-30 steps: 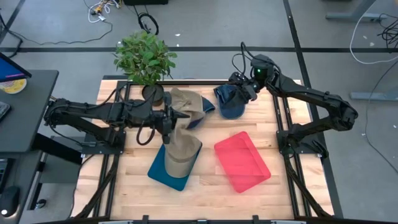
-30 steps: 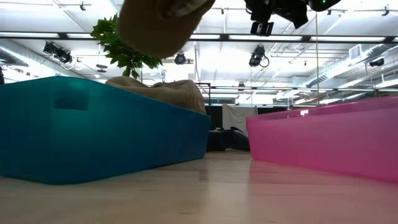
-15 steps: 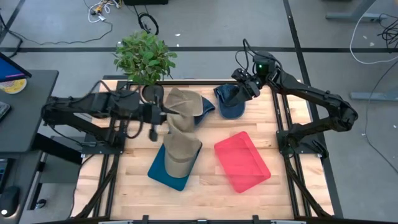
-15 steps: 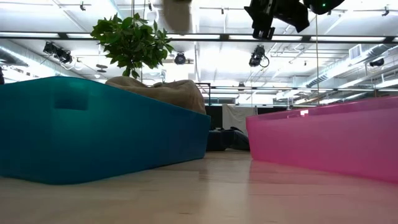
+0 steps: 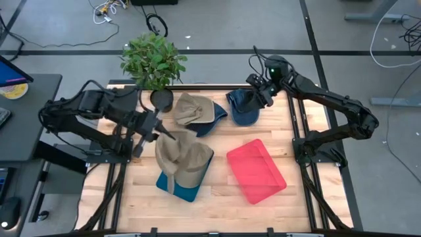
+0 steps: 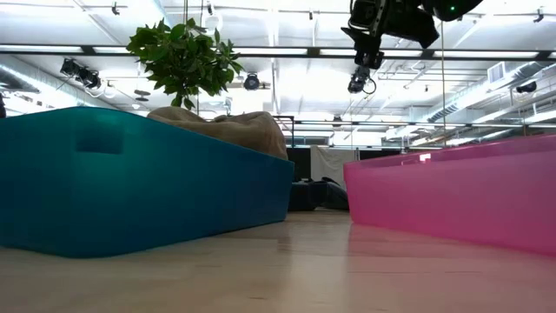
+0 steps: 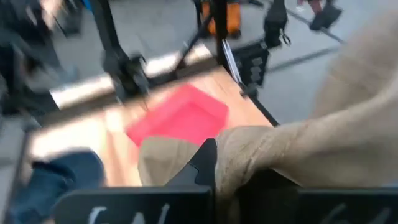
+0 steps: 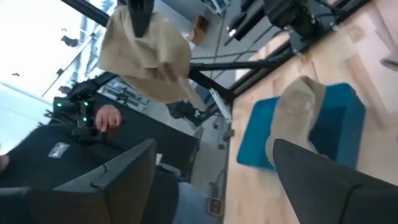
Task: Pick & Place hat
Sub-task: Put the brown cap into the blue bin
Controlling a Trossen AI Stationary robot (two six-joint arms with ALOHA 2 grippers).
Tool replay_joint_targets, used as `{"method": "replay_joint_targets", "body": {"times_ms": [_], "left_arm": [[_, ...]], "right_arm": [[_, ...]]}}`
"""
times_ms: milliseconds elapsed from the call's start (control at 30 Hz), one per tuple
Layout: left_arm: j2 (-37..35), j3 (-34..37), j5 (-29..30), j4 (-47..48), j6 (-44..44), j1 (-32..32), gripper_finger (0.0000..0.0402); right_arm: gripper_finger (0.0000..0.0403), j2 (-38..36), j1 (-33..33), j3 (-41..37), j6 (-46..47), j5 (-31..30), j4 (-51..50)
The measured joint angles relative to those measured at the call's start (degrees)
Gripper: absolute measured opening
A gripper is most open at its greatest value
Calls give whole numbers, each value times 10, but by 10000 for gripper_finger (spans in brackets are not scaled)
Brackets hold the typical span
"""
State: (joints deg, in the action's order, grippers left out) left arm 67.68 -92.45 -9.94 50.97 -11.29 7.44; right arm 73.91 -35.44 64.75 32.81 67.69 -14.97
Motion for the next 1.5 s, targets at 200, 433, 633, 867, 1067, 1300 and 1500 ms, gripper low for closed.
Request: {"method": "replay_joint_targets", "body": {"times_ms": [200, 433, 633, 867, 1067, 1300, 1500], "left_arm": [[34, 1, -20, 41, 123, 8, 13], [92, 1, -26, 47, 357, 4, 15], [133, 1, 55, 65, 454, 2, 15], [140, 0, 102, 79, 548, 30, 12], [140, 1, 87, 95, 562, 76, 12], [140, 1, 66, 94, 489, 128, 12], [140, 1, 56, 94, 398, 152, 12]], "right_arm": [[322, 0, 0, 0, -44, -13, -44], [322, 0, 0, 0, -66, -13, -58], [322, 0, 0, 0, -77, -13, -67], [322, 0, 0, 0, -127, -12, -135], [322, 0, 0, 0, -190, -13, -195], [322, 0, 0, 0, -224, -13, -204], [322, 0, 0, 0, -239, -13, -204]]}}
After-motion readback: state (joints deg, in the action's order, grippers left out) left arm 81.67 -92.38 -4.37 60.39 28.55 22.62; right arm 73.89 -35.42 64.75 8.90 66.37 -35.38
